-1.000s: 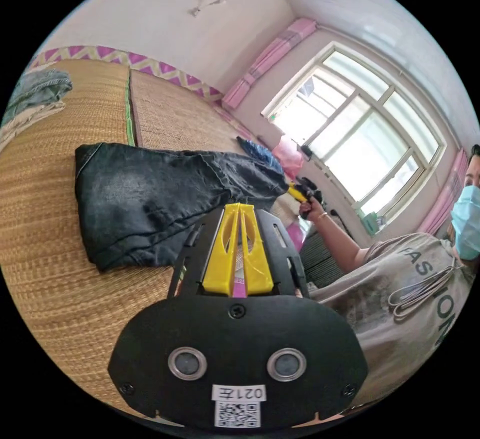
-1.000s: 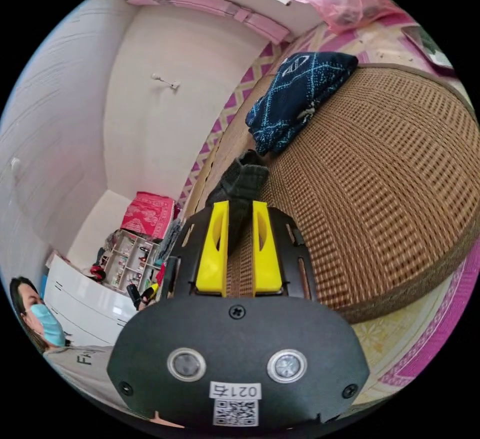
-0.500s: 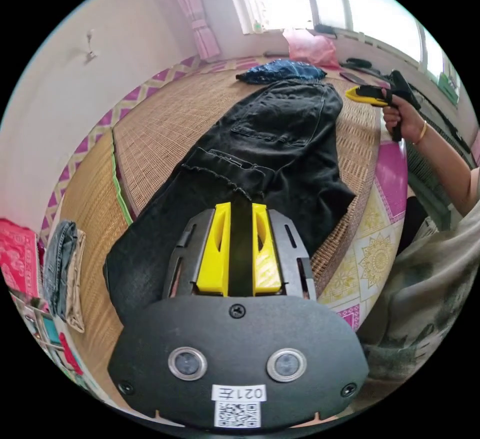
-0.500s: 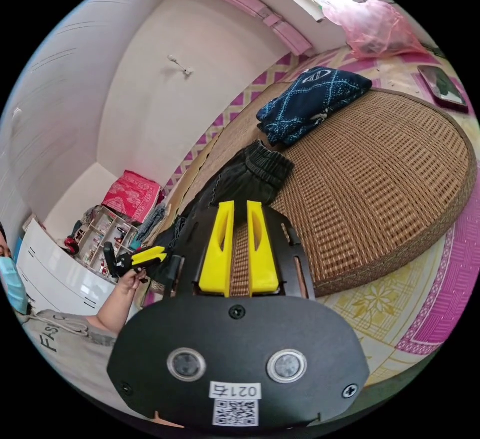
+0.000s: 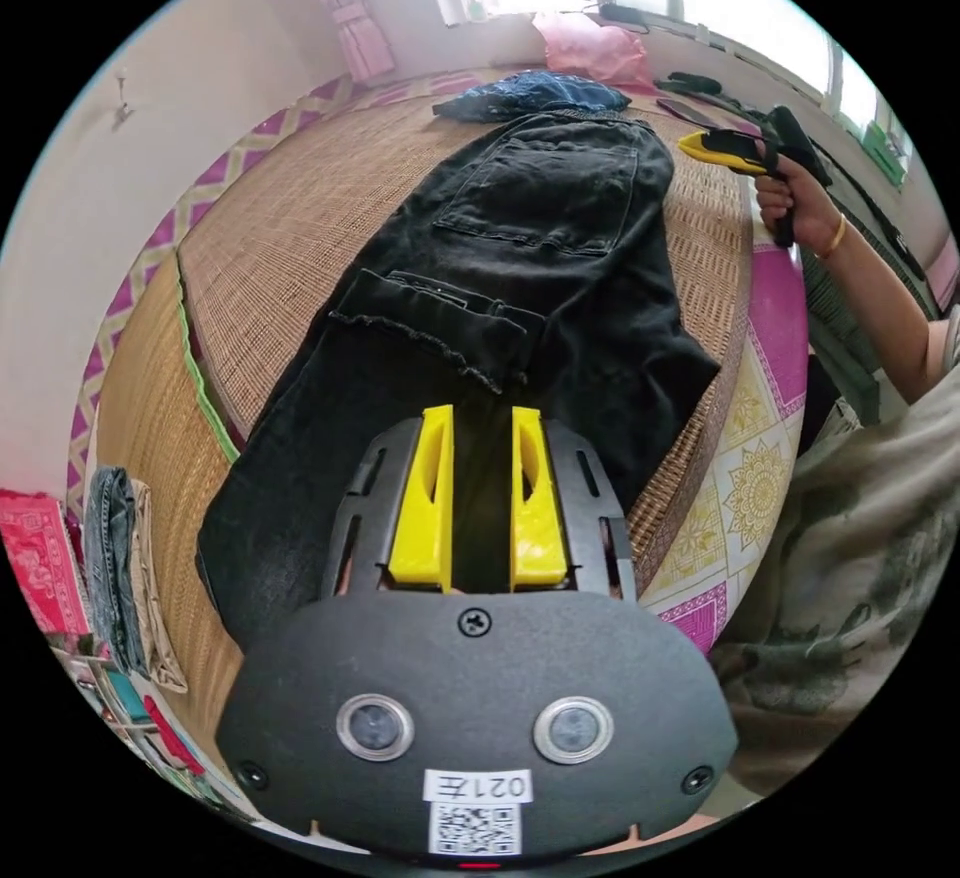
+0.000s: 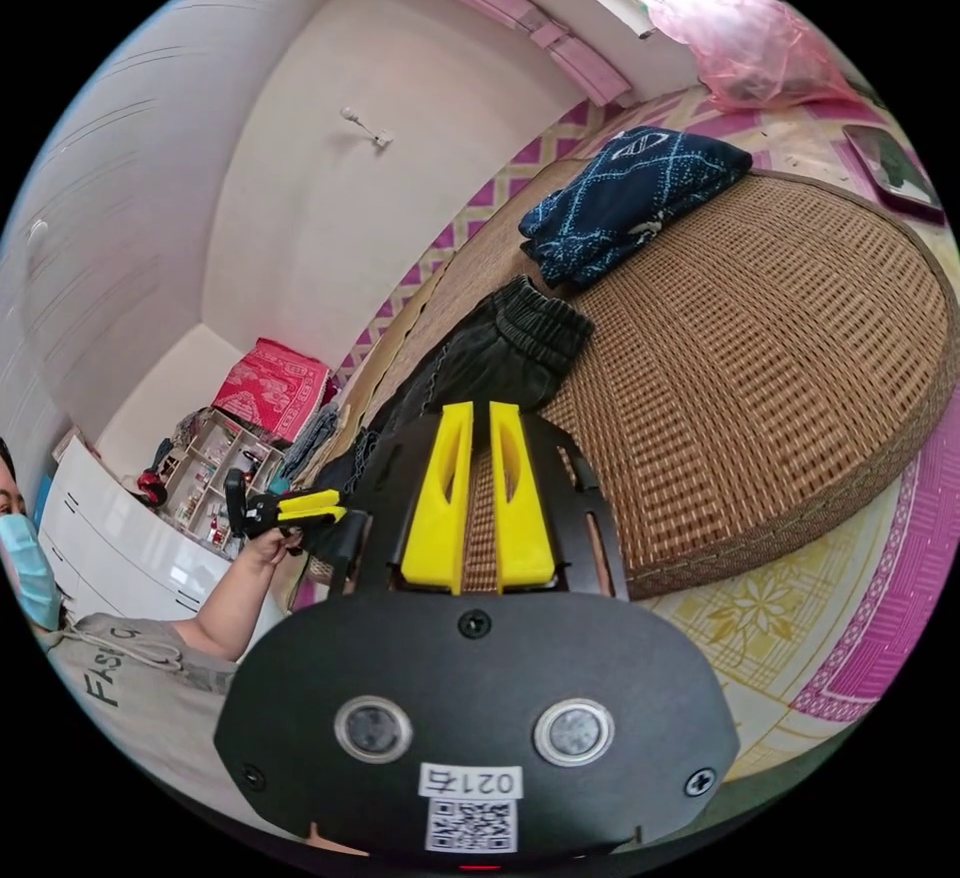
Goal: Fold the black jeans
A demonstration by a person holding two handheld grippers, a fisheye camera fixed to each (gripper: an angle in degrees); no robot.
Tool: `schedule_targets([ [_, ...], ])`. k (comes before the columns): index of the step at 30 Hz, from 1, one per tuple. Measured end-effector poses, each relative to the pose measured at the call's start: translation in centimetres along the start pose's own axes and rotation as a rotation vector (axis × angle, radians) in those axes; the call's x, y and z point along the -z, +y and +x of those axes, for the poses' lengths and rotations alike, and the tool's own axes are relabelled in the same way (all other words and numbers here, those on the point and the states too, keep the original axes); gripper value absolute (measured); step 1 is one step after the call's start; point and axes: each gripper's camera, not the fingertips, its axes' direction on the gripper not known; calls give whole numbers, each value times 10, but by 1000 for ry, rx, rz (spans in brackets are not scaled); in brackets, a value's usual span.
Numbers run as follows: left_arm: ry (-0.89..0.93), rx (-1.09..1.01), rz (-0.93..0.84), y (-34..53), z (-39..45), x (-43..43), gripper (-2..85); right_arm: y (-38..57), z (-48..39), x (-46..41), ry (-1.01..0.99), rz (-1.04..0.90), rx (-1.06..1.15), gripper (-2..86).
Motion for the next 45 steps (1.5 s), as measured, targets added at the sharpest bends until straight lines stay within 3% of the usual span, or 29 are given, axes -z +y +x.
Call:
schedule_targets([
  [5, 95, 168, 203, 65, -56, 40, -2, 6, -10, 2, 28, 23, -18, -4],
  [8, 146, 385, 471, 163, -124, 112, -8, 6, -17, 0, 31, 19, -27, -6],
  [10, 177, 572, 677, 278, -188, 168, -9, 5, -22, -2, 34, 12, -27, -6],
  [15, 46, 963, 837, 542, -290, 221, -10, 0, -44, -13, 44, -31, 7, -7],
  [18, 29, 1255, 842, 710, -337, 197, -10, -6, -71, -26, 110, -80, 68, -7],
  [21, 289, 1466, 706, 824, -373, 108, -10, -8, -114, -47, 246, -137, 189, -7],
  [24, 523, 1550, 847, 887, -374, 53, -9, -4, -160, -74, 443, -184, 316, -6],
  [29, 476, 1495, 874, 905, -367, 52, -5, -2, -208, -135, 687, -350, 462, -3],
  [33, 354, 1394, 971, 902, -344, 77, -6, -10, -219, -139, 677, -345, 454, -2],
  [40, 106, 1045, 824, 800, -308, 114, -9, -40, -218, -135, 528, -369, 375, -3],
  [45, 195, 846, 869, 714, -297, 104, -8, -60, -255, -125, 588, -377, 477, -7],
])
